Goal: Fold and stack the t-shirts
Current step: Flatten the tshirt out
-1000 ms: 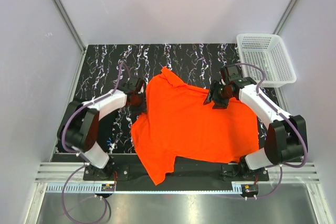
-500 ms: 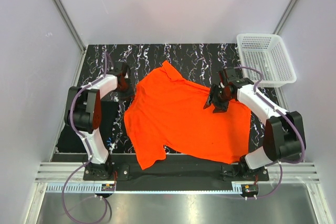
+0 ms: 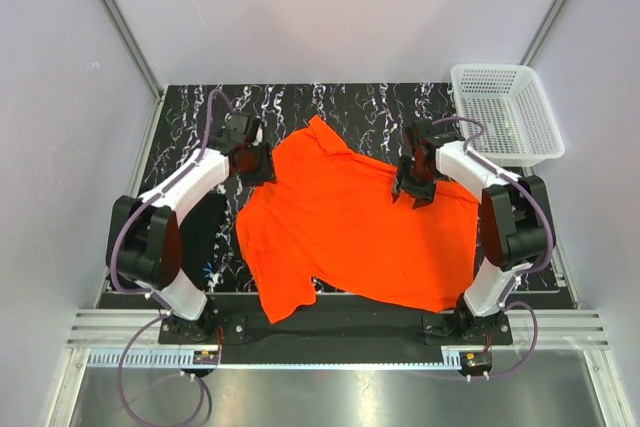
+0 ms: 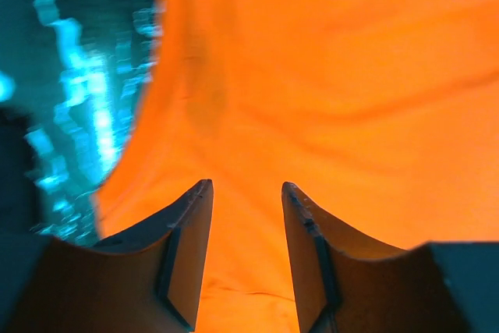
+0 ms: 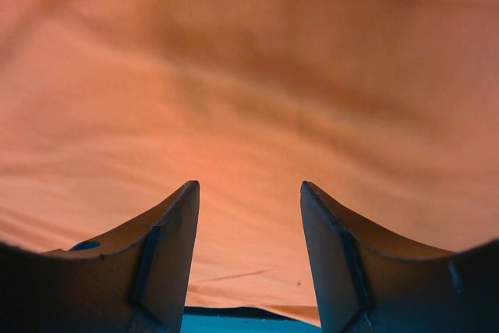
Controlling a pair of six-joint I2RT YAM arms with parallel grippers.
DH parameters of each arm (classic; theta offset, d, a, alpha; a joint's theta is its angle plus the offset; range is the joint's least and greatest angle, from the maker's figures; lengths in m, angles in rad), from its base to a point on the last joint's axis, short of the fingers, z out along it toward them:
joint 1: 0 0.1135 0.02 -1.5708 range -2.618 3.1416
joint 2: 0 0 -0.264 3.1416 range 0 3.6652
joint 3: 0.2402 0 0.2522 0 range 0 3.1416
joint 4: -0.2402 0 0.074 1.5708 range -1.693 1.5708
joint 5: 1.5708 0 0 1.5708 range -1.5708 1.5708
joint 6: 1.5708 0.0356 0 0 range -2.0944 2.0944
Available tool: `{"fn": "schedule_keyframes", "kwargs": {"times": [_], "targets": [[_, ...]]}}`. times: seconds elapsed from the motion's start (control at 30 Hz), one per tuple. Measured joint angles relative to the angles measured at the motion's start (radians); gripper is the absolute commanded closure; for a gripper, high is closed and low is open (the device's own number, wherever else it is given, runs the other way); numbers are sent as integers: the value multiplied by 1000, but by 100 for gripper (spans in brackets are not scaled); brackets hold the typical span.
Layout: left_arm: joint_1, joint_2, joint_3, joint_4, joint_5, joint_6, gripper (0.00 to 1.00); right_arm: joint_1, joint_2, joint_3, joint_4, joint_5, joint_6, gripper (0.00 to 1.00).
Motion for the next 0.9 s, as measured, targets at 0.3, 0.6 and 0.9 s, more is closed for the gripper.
{"fn": "schedule_keyframes", "kwargs": {"times": [0.3,0.6,0.9], "targets": [[-3,267,108,30,59,-15,56,-2,114,216,42,-37,-13,39],[-3,272,45,50,66,-26,56,104,310,419,290,-146,71,41],[-3,170,-44,50,65,-26,56,187,466,517,422,-132,259,51]]}}
